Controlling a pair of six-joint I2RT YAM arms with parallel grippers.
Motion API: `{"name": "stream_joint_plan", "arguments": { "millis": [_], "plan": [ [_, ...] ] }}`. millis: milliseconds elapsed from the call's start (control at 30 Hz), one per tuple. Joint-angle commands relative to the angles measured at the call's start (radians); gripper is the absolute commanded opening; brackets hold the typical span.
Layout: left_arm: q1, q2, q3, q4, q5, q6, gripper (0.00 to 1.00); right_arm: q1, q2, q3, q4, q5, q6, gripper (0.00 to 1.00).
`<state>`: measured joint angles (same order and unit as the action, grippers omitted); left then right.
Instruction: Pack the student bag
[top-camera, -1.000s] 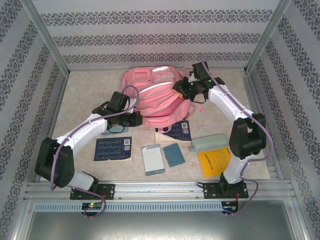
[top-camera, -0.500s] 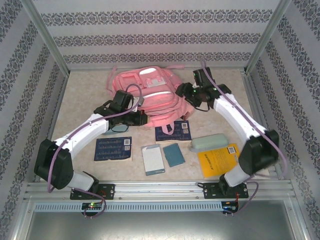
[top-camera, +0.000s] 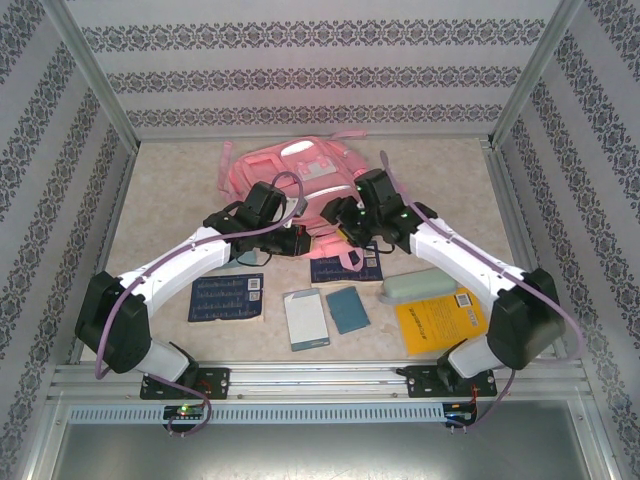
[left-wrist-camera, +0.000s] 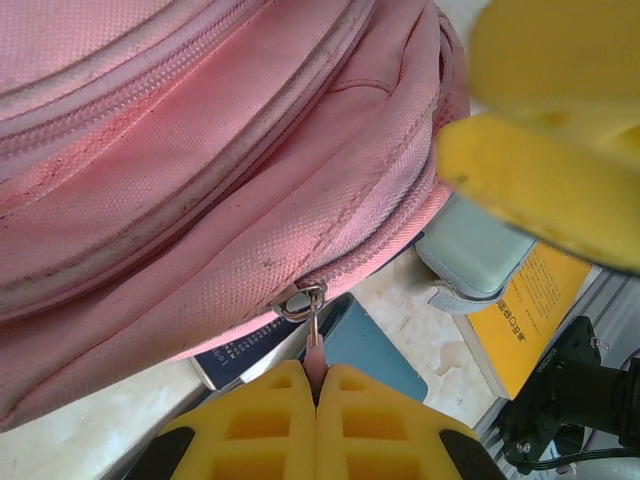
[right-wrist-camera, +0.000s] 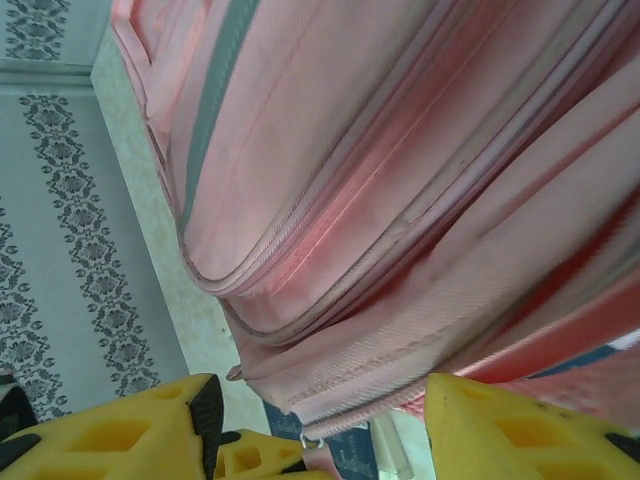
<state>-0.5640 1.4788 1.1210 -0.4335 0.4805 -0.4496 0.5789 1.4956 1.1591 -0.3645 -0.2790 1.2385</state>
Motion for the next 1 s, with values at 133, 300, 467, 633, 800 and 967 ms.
{"name": "stream_joint_plan", "arguments": {
  "millis": [133,300,467,633,800,967],
  "plan": [
    [-0.014,-0.012,0.046,-0.003,-0.017,0.038,0.00,0.030,0.040,0.004,0.038,0.024,0.092,0.47],
    [-0.014,-0.004,0.048,-0.002,-0.018,0.041,0.00,0.028,0.020,-0.037,0.060,0.033,0.115,0.44],
    [-0.013,-0.004,0.050,0.006,-0.015,0.042,0.00,0.029,0.047,-0.033,0.089,0.025,0.136,0.45],
    [-0.014,0.003,0.054,-0.018,-0.036,0.066,0.00,0.020,0.084,-0.053,0.201,0.012,0.172,0.14],
    [-0.006,-0.016,0.041,-0.047,-0.072,0.088,0.00,-0.008,0.048,-0.041,0.196,0.032,0.147,0.00],
    [0.020,-0.045,0.002,-0.051,-0.102,0.082,0.00,-0.047,-0.015,-0.050,0.185,0.047,0.131,0.00]
  ]
}}
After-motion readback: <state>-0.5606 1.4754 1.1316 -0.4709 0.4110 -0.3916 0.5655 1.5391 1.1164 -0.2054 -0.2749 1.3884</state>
